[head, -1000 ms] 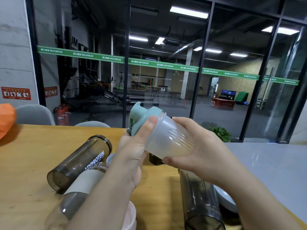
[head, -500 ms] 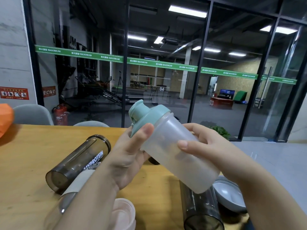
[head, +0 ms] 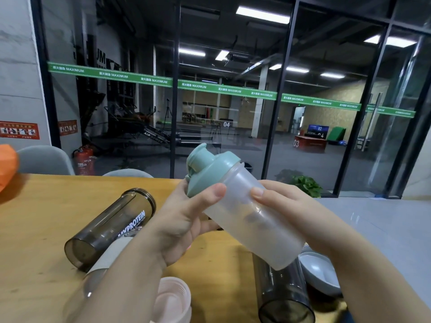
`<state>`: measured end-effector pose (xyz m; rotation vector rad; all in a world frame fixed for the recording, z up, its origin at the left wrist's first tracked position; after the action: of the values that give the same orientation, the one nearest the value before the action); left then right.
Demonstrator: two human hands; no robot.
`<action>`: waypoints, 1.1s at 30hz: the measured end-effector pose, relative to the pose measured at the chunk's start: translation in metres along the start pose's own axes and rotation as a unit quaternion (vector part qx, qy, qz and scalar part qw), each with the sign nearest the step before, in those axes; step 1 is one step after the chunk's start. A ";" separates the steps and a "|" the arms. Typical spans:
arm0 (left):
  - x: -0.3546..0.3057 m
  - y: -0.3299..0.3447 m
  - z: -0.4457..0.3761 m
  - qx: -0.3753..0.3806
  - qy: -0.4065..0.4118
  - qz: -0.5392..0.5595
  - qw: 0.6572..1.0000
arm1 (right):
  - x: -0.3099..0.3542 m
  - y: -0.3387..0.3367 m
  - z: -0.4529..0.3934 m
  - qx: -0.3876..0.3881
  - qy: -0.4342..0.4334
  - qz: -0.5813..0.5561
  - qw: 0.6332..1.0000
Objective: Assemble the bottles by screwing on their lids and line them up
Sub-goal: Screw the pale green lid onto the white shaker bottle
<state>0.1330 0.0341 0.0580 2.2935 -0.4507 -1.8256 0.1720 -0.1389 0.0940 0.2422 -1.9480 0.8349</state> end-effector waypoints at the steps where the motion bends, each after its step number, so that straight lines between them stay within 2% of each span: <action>1: 0.001 0.001 -0.001 -0.020 -0.004 0.001 1.000 | -0.001 0.001 -0.001 -0.008 0.004 0.006 1.000; 6: 0.002 -0.001 -0.006 -0.134 -0.022 0.081 0.987 | -0.004 -0.010 0.001 -0.063 0.023 0.137 0.988; 10: -0.001 -0.007 -0.006 -0.190 -0.023 0.166 0.968 | -0.005 -0.016 0.005 -0.018 0.045 0.153 0.987; 18: -0.006 -0.004 0.000 -0.174 -0.026 0.158 0.972 | -0.003 -0.022 0.005 -0.022 0.011 0.140 0.990; 23: -0.009 -0.001 0.002 -0.153 -0.012 0.156 0.976 | -0.005 -0.024 0.006 -0.026 0.036 0.081 0.996; 27: -0.011 0.001 0.003 -0.136 -0.004 0.148 0.980 | -0.012 -0.022 0.002 -0.009 0.117 0.029 0.993; 30: -0.013 0.003 0.002 -0.139 0.006 0.157 0.978 | -0.016 -0.019 0.001 0.026 0.143 0.034 0.989; 33: -0.013 0.003 0.002 -0.150 0.010 0.166 0.974 | -0.017 -0.018 0.000 0.020 0.135 0.047 0.990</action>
<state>0.1284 0.0359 0.0701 1.9020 -0.4835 -1.5837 0.1900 -0.1554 0.0877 0.0570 -1.7008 0.9193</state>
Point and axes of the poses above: each hand's wrist, its own z-axis away from the middle knuckle, its own y-axis out of the palm, x = y × z, the point moved 3 cm from there along -z, towards the middle knuckle, and after that the axes turned 4 degrees about -y, right-handed, at the moved point
